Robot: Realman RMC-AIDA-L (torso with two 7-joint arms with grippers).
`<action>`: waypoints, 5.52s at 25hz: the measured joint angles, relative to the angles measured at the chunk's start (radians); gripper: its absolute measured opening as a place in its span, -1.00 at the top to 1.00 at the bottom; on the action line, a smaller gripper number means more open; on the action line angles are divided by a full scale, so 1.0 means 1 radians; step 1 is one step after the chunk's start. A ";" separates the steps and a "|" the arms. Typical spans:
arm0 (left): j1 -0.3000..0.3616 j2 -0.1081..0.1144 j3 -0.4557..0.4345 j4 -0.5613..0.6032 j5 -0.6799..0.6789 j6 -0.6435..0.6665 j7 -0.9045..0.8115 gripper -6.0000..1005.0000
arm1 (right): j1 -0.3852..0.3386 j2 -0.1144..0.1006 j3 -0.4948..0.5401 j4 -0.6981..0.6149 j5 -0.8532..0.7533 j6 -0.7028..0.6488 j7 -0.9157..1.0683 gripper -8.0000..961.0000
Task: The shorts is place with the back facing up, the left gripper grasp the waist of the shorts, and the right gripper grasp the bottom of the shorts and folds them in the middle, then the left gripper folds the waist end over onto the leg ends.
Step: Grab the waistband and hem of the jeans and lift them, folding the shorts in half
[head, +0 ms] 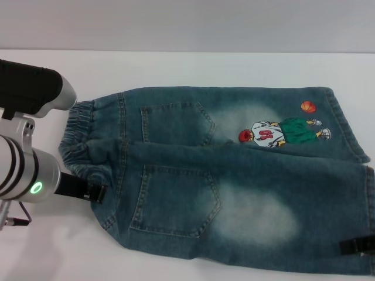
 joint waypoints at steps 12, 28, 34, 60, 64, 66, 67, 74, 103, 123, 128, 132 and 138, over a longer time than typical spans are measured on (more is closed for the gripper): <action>-0.004 -0.001 -0.005 0.004 0.000 0.000 -0.005 0.61 | -0.007 -0.009 0.009 0.006 -0.019 0.021 0.030 -0.30; -0.005 -0.001 -0.008 0.004 0.000 -0.005 -0.006 0.61 | -0.003 -0.004 0.002 -0.002 -0.045 0.033 0.039 -0.30; -0.005 -0.001 -0.007 0.003 0.000 -0.006 -0.004 0.61 | -0.004 -0.001 0.001 -0.007 -0.045 0.027 0.036 -0.31; 0.001 -0.001 0.000 -0.011 -0.002 -0.012 -0.002 0.61 | -0.029 0.002 0.012 0.035 -0.023 0.049 0.037 -0.30; 0.000 -0.001 0.000 -0.013 -0.002 -0.013 -0.004 0.61 | -0.043 0.002 0.012 0.050 -0.026 0.052 0.039 -0.30; -0.003 -0.001 0.000 -0.013 -0.001 -0.016 -0.005 0.61 | -0.046 0.003 0.012 0.047 -0.027 0.053 0.039 -0.29; -0.004 -0.001 0.000 -0.013 -0.001 -0.016 -0.005 0.61 | -0.048 0.003 0.011 0.044 -0.027 0.052 0.039 -0.29; -0.005 -0.001 0.001 -0.013 -0.002 -0.021 -0.005 0.61 | -0.052 0.004 0.001 0.035 -0.027 0.050 0.035 -0.29; -0.005 -0.001 0.001 -0.012 -0.001 -0.022 -0.003 0.61 | -0.029 0.004 0.005 0.027 0.005 0.018 -0.058 0.42; -0.023 -0.002 0.002 -0.028 -0.003 -0.044 -0.008 0.61 | -0.054 0.004 0.004 0.060 -0.033 0.071 0.010 0.02; -0.027 -0.003 0.001 -0.048 -0.003 -0.062 -0.013 0.61 | -0.051 0.004 0.001 0.042 -0.034 0.070 0.010 -0.04; -0.032 -0.003 0.001 -0.051 -0.003 -0.072 -0.016 0.61 | -0.052 0.004 0.001 0.041 -0.043 0.070 0.010 -0.03; -0.033 -0.002 0.002 -0.048 -0.003 -0.073 -0.016 0.61 | -0.057 0.004 0.010 0.047 -0.060 0.070 0.020 -0.02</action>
